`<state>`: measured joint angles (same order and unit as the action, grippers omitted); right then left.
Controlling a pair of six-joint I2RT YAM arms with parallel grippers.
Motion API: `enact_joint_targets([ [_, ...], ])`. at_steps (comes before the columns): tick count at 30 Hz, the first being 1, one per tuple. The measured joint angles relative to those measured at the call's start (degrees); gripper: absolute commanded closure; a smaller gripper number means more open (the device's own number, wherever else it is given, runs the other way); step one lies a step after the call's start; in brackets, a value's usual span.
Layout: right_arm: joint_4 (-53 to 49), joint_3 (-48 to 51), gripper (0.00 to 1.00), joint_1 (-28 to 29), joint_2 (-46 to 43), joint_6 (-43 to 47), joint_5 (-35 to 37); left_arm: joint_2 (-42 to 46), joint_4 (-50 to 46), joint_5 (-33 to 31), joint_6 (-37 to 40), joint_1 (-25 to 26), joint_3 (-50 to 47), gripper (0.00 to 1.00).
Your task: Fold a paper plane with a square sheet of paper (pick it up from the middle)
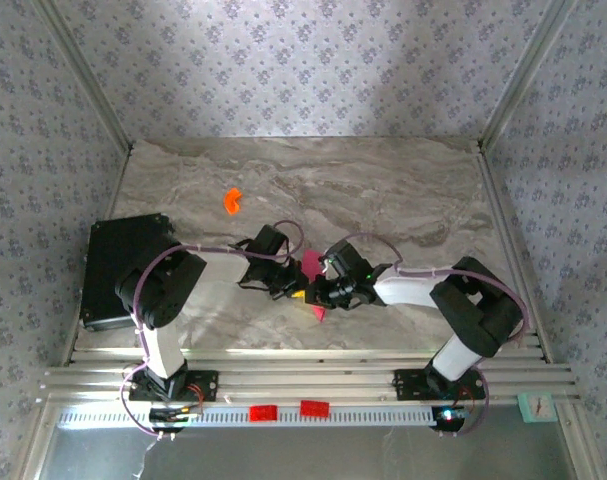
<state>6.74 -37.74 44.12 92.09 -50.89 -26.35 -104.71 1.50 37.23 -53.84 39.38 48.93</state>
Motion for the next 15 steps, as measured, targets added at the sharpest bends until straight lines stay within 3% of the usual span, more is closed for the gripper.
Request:
enact_joint_targets([
  [8, 7.9, 9.8, 0.85, 0.6, -3.9, -2.3, -0.7, -0.3, 0.1, 0.3, 0.0, 0.2, 0.2, 1.0],
  [15, 0.1, 14.0, 0.85, 1.3, -12.2, -1.9, -0.9, -0.3, 0.5, 0.2, -1.5, 0.2, 0.0, 1.0],
])
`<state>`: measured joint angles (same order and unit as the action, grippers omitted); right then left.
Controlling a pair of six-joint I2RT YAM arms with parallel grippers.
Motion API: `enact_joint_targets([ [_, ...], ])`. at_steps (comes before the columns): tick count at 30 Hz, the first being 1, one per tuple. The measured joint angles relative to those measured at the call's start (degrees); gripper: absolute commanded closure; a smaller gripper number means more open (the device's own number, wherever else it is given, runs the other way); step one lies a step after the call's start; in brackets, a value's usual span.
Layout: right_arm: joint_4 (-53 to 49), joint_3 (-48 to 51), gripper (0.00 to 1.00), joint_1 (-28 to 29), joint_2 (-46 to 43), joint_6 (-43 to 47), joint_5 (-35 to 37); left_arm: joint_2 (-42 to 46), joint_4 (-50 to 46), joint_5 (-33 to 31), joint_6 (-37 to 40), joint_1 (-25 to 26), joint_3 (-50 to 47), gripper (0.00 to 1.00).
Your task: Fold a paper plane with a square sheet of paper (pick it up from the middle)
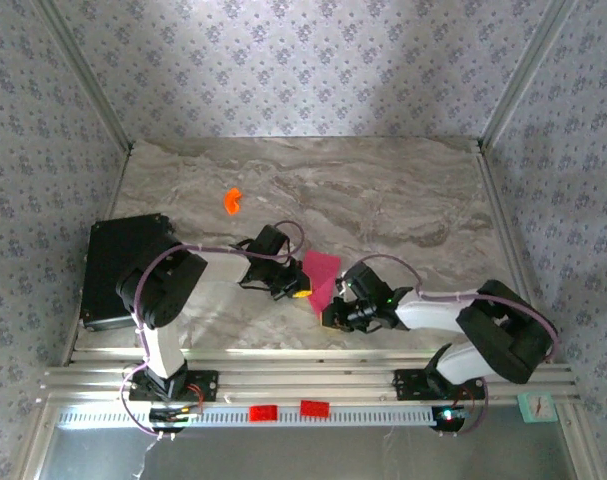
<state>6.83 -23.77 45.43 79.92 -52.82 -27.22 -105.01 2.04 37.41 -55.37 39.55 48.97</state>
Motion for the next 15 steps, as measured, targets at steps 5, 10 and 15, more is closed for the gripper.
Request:
enact_joint_targets([
  [5, -9.1, -0.1, 0.86, -0.9, -6.4, 1.2, 0.8, 0.8, 3.0, -1.0, -2.8, 0.3, -1.8, 1.0],
  [10, -11.0, -3.0, 0.86, -4.1, -10.9, 1.2, 1.0, 2.2, 7.5, -4.2, -7.0, 1.5, -4.4, 1.0],
  [15, -8.7, -6.3, 0.86, -5.8, -6.3, 1.4, 0.5, 3.4, 9.2, -8.2, -10.3, 3.0, -5.5, 1.0],
])
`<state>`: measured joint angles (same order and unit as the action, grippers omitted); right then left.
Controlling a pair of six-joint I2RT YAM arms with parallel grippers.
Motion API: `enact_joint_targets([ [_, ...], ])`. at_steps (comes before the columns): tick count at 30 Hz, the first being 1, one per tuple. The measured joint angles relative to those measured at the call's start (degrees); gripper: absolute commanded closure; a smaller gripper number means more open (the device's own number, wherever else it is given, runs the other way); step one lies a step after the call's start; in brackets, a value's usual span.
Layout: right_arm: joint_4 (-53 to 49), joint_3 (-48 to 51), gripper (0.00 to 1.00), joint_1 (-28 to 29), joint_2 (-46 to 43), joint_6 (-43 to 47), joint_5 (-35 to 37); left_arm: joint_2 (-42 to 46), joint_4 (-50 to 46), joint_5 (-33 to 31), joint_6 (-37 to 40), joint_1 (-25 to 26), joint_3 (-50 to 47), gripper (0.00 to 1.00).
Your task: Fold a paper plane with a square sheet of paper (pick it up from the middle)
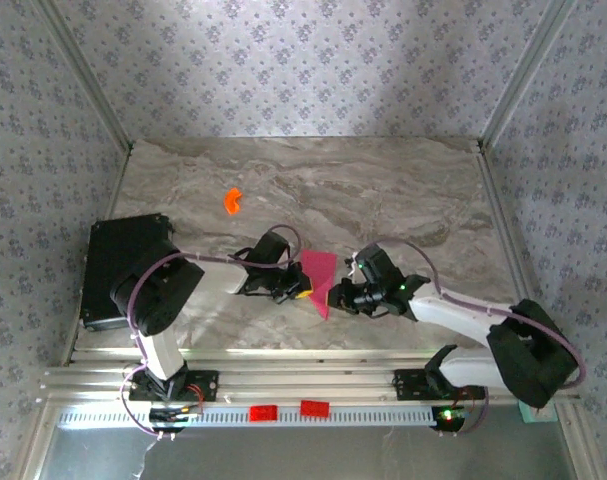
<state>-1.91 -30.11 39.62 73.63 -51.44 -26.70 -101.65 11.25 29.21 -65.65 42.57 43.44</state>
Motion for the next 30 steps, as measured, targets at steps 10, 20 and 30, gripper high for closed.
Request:
enact_joint_targets([
  [10, 3.8, -4.4, 0.86, -0.7, 13.6, 0.9, -1.8, 0.2, 2.5, -3.8, -4.1, 2.2, -0.4, 1.0],
  [20, 5.0, -3.8, 0.89, -2.4, 17.2, 4.4, -4.1, 0.3, 2.9, -5.2, -3.7, 2.5, -0.4, 0.93],
  [30, 6.4, -3.2, 0.9, -2.7, 17.3, 4.5, -4.7, 2.0, -0.5, -6.1, 0.5, 3.3, -0.2, 0.93],
])
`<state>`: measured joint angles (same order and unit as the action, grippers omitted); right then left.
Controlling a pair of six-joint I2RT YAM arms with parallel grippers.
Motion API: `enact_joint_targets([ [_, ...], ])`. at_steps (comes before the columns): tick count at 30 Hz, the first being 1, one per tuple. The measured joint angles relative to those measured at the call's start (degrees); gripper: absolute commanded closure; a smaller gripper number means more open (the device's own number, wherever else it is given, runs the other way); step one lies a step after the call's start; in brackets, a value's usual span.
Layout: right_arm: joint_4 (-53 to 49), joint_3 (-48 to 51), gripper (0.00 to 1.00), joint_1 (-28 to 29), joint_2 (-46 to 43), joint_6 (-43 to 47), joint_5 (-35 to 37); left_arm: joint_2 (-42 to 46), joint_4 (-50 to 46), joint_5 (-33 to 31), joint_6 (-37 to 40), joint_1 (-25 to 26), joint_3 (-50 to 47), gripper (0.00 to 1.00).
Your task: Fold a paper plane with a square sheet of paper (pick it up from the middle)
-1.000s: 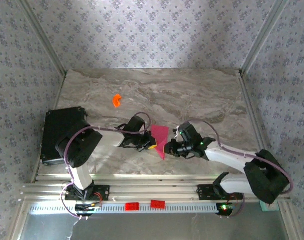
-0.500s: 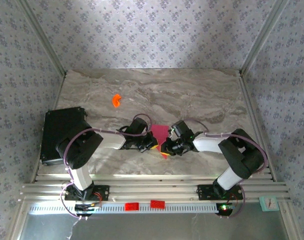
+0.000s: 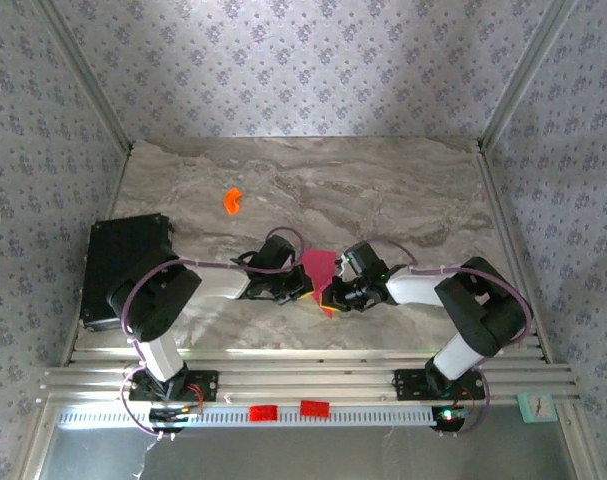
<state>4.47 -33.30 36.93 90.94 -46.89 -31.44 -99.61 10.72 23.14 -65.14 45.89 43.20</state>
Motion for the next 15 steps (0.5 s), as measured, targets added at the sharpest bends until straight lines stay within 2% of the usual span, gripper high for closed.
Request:
enact_joint_targets([
  [15, 0.0, 0.0, 0.92, -0.2, 0.1, 0.0, -0.3, -0.3, 1.4, 1.2, 0.0, 0.7, 0.4, 0.94],
])
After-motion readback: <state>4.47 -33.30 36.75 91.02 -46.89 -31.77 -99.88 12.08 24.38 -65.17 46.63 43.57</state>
